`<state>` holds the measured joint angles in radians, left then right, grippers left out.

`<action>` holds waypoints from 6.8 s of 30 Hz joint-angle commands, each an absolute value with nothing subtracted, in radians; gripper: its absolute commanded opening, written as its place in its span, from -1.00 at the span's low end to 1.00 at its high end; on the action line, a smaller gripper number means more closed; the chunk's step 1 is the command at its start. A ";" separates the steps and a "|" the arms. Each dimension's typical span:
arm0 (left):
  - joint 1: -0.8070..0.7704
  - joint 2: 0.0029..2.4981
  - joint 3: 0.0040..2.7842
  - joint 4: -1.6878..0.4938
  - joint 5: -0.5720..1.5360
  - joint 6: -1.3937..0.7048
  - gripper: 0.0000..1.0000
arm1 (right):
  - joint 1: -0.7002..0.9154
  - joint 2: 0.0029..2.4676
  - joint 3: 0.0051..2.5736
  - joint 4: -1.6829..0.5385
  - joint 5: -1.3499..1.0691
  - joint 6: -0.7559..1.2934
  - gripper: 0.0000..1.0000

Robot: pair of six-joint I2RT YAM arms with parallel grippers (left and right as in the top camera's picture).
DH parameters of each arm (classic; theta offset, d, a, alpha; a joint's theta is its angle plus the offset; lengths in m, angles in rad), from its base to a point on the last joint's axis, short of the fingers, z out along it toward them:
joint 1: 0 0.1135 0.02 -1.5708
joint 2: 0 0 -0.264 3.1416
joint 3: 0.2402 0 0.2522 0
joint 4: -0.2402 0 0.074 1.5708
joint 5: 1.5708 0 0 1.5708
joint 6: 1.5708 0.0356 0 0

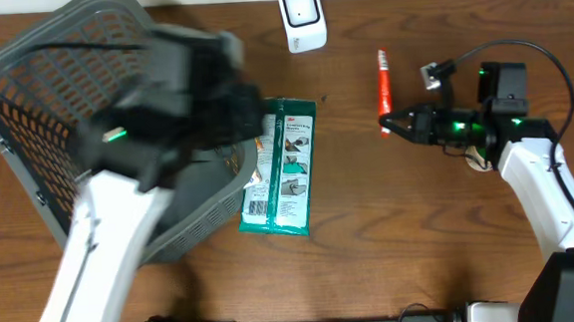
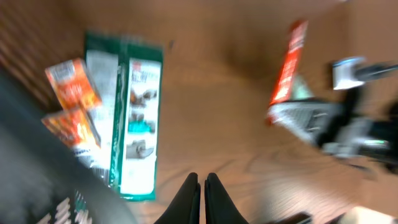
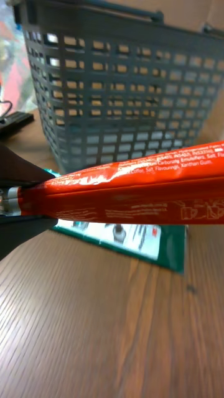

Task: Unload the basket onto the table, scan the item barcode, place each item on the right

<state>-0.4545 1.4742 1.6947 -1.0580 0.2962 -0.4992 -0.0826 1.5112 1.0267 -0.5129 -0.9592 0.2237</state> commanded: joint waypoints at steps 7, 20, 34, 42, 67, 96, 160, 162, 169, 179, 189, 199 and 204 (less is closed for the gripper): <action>-0.635 1.614 1.687 -1.166 -0.137 -0.672 -0.85 | -0.103 1.505 1.035 -0.569 -0.838 0.177 -0.98; -0.556 1.513 1.687 -1.497 -0.451 -0.733 -0.85 | -0.103 1.505 1.035 -0.569 -0.834 0.159 -0.98; -0.293 1.499 1.705 -1.554 -0.621 -0.775 -0.85 | -0.103 1.505 1.035 -0.576 -0.834 0.159 -0.98; -0.277 1.456 1.861 -1.456 -0.565 -0.619 -0.85 | -0.103 1.505 1.035 -0.580 -0.818 0.147 -0.98; 0.422 0.962 1.877 -1.689 -0.281 -0.812 -0.80 | -0.103 1.505 1.034 -0.595 -0.759 0.115 -0.98; 0.422 0.778 1.320 -1.689 -0.381 -1.049 -0.78 | -0.103 1.505 1.034 -0.595 -0.760 0.115 -0.98; 0.246 1.256 1.697 -1.381 0.307 -0.213 -0.77 | -0.076 1.505 1.035 -0.567 -0.904 0.114 -0.98; 0.167 1.329 1.707 -1.378 0.416 -0.141 -0.78 | -0.070 1.505 1.035 -0.521 -1.040 0.115 -0.98; -0.025 1.531 1.707 -1.291 0.771 0.004 -0.66 | -0.041 1.505 1.035 -0.377 -1.339 0.229 -0.98; -0.223 1.635 1.707 -0.979 0.821 0.007 0.01 | 0.046 1.505 1.035 -0.269 -1.208 0.501 -0.98; -0.354 1.635 1.707 -0.789 0.635 -0.021 0.21 | 0.180 1.505 1.035 0.076 -1.111 0.798 -0.98; -0.377 1.635 1.707 -0.694 0.635 -0.023 0.21 | 0.247 1.505 1.034 0.173 -1.011 0.926 -0.98; -0.377 1.636 1.706 -0.678 0.634 -0.023 0.21 | 0.262 1.505 1.034 0.245 -1.011 0.983 -0.98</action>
